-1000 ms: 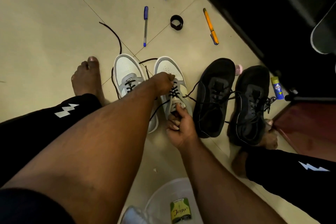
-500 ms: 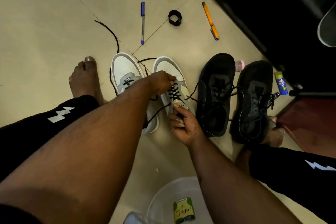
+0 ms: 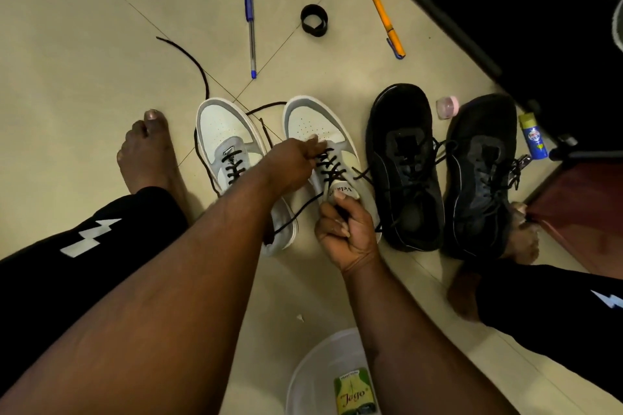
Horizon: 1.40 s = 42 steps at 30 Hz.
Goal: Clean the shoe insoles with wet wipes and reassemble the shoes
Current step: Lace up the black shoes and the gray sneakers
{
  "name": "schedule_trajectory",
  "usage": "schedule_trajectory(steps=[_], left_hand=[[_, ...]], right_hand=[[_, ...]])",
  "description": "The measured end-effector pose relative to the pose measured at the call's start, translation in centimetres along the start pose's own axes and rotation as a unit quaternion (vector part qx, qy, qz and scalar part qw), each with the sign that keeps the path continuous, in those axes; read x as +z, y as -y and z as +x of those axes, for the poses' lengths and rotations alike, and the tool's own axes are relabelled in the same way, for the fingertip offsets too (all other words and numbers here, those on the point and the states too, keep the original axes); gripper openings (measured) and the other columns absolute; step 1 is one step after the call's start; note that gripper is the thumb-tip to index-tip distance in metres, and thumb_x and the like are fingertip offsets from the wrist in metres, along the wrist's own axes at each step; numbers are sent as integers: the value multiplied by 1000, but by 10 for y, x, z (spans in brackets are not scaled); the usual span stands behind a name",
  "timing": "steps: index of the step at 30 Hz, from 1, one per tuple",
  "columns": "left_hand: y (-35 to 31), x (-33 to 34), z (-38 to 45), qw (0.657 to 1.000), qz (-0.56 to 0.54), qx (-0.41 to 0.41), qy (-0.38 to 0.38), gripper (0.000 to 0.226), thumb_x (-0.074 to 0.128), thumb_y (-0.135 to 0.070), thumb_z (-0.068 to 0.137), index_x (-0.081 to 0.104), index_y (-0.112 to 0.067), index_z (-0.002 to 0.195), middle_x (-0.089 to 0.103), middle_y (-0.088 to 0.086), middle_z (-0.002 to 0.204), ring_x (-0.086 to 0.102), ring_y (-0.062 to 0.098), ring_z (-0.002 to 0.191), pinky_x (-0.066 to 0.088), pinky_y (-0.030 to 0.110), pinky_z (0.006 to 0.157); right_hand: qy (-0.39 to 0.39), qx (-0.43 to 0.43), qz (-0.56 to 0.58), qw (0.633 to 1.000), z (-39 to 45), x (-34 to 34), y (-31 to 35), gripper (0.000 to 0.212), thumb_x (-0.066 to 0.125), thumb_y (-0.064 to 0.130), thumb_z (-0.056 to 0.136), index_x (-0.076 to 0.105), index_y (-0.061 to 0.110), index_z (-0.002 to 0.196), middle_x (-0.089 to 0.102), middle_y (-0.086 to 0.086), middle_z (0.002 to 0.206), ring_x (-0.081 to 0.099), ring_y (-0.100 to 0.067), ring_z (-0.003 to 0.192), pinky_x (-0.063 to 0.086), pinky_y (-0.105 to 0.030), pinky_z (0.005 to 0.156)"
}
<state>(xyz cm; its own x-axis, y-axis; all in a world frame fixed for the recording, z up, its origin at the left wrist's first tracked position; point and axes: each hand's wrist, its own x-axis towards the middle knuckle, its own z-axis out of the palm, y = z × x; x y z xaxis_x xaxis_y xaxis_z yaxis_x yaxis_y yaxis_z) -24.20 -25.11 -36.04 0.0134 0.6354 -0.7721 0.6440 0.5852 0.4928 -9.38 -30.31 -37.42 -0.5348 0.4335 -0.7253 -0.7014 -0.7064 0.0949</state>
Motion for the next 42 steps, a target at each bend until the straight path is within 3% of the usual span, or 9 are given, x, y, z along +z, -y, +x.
schedule_trajectory(steps=[8, 10, 15, 21, 26, 30, 34, 37, 42], left_hand=[[1, -3, 6, 992, 106, -52, 55, 50, 34, -29, 106, 25, -41, 154, 10, -16, 164, 3, 30, 152, 2, 69, 115], [-3, -2, 7, 993, 91, -51, 61, 51, 29, -46, 106, 21, -38, 156, 5, -12, 166, -6, 35, 151, -5, 69, 115], [-4, 13, 7, 993, 67, -83, 51, 104, 27, -98, 64, 24, -44, 152, 1, -14, 164, -14, 36, 150, -19, 73, 106], [-12, 18, -7, 991, 70, -112, 29, 91, 47, -88, 73, 21, -50, 152, 1, -18, 165, -28, 40, 145, -23, 80, 93], [-10, 16, -8, 991, 72, -114, 22, 93, 44, -90, 72, 19, -50, 152, 2, -16, 165, -25, 40, 146, -24, 79, 93], [-12, 32, -20, 985, 150, -72, -52, 88, 33, -86, 82, 9, -44, 156, 1, -15, 165, -15, 35, 150, -22, 75, 99], [-10, 70, -46, 968, 76, 2, -240, 66, 39, -55, 100, 24, -24, 156, 25, 5, 162, 19, 28, 150, 3, 53, 119], [-7, 94, -64, 948, -96, 0, -304, 52, 46, -32, 103, 35, -19, 152, 49, 7, 146, 44, 27, 132, 37, 42, 109], [2, 99, -72, 930, -238, -5, -280, 48, 46, -24, 103, 39, -28, 150, 61, 10, 129, 58, 27, 114, 49, 39, 96]], right_hand=[[-1, 62, -71, 996, 3, 2, 10, 44, 96, 6, 39, 59, 16, 58, 42, 10, 46, 33, -3, 32, 27, -9, 26], [-20, 70, -87, 994, 0, 1, 16, 53, 98, 9, 37, 57, 16, 69, 48, 9, 52, 32, -2, 33, 27, -10, 25], [-22, 73, -107, 991, -14, 0, 17, 59, 99, 14, 40, 60, 23, 85, 43, 10, 57, 31, 0, 37, 26, -9, 26], [1, 61, -78, 995, -31, 1, 10, 63, 97, 12, 44, 66, 30, 96, 54, 10, 57, 35, 0, 37, 27, -8, 27], [19, 53, -71, 996, -48, 1, 7, 71, 90, 9, 58, 61, 29, 119, 67, 10, 90, 36, -1, 38, 32, -10, 29], [-58, 39, -168, 983, -56, 10, 15, 39, 61, 18, 82, 56, 23, 120, 66, 6, 90, 40, -2, 42, 34, -13, 35], [-153, 35, -244, 957, -62, 21, 19, 46, 56, 23, 92, 51, 16, 137, 60, 0, 123, 42, -4, 44, 44, -19, 43], [-213, 39, -299, 930, -67, 30, 28, 39, 54, 22, 97, 53, 11, 134, 61, -6, 128, 46, -7, 44, 53, -25, 49], [-285, -35, -595, 751, -64, 58, 62, 10, 56, 13, 95, 62, 13, 103, 62, -8, 94, 51, -14, 55, 56, -35, 58]])
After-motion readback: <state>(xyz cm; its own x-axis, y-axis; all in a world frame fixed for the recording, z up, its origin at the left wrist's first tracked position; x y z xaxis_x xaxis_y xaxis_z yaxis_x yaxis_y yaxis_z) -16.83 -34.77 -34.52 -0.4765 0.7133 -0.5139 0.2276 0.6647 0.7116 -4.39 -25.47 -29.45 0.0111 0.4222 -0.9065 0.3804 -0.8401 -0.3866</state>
